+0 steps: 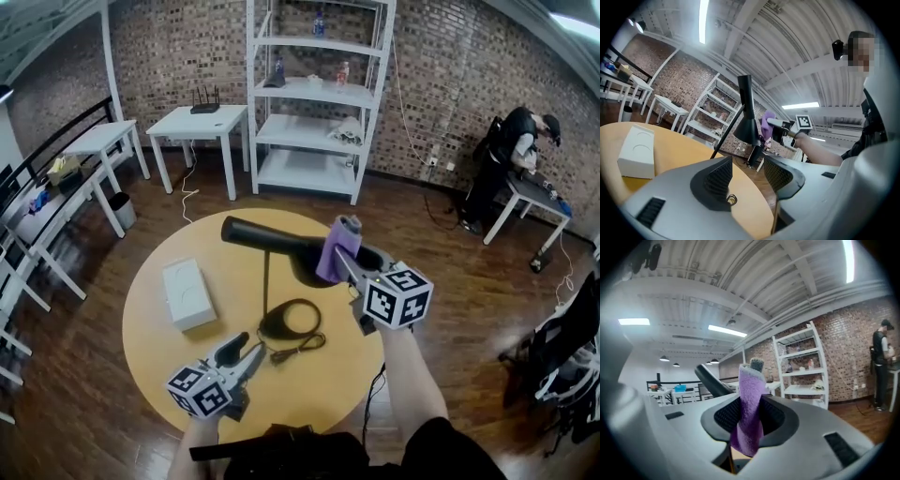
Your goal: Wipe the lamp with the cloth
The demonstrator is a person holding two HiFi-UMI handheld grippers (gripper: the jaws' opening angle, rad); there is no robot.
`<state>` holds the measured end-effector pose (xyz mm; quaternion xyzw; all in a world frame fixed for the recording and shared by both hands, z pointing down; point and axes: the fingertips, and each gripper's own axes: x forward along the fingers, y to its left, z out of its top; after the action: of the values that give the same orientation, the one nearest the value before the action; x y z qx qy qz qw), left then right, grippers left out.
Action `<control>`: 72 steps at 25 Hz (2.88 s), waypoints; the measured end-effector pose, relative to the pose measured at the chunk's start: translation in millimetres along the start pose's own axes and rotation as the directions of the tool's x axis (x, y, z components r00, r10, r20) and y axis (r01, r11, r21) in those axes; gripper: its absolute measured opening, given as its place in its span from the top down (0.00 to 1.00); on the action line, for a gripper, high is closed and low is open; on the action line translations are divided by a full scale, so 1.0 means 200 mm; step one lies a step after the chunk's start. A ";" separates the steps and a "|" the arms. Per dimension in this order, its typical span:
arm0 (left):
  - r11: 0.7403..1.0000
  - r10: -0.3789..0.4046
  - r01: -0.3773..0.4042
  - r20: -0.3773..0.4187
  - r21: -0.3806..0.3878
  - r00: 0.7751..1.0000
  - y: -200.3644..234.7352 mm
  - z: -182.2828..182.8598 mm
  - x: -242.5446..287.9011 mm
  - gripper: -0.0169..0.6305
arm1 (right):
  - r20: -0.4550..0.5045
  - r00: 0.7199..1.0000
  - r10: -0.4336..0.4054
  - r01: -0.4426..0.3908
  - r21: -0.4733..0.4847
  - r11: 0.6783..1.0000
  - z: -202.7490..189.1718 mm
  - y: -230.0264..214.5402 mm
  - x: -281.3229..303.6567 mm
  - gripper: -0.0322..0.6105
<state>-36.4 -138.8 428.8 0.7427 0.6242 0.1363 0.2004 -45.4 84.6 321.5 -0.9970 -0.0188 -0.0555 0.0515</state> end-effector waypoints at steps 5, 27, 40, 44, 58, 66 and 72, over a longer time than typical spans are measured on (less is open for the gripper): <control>0.999 -0.028 0.029 0.046 -0.032 0.999 0.04 0.05 -0.07 0.66 | 0.052 0.967 0.251 -0.248 -0.057 0.967 0.32 0.55 0.22 0.80; 0.966 0.258 -0.253 0.239 -0.049 0.936 -0.07 -0.04 0.28 0.67 | -0.240 0.786 0.570 -0.614 -0.185 0.768 0.05 0.15 0.21 0.80; 0.875 0.482 -0.469 0.316 -0.123 0.817 -0.39 -0.22 0.32 0.67 | -0.242 0.715 0.656 -0.680 -0.027 0.732 -0.25 -0.14 0.12 0.80; 0.876 0.477 -0.469 0.353 -0.113 0.805 -0.40 -0.15 0.31 0.67 | -0.238 0.736 0.634 -0.656 -0.019 0.755 -0.26 -0.18 0.13 0.80; 0.912 0.406 -0.396 0.367 -0.104 0.837 -0.26 -0.05 0.20 0.67 | -0.208 0.768 0.606 -0.639 -0.189 0.745 0.13 0.08 0.16 0.80; 0.898 0.427 -0.433 0.390 -0.077 0.816 -0.27 -0.01 0.13 0.67 | -0.196 0.650 0.734 -0.726 -0.445 0.524 0.47 0.63 0.31 0.80; 0.832 0.522 -0.553 0.407 -0.049 0.750 -0.29 -0.03 0.11 0.67 | -0.269 0.524 0.808 -0.703 -0.673 0.231 0.50 0.77 0.44 0.80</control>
<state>-86.4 -107.1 405.7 0.9091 0.3335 0.0087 0.2493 60.2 -55.9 217.8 -0.8121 0.4851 0.0419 -0.3215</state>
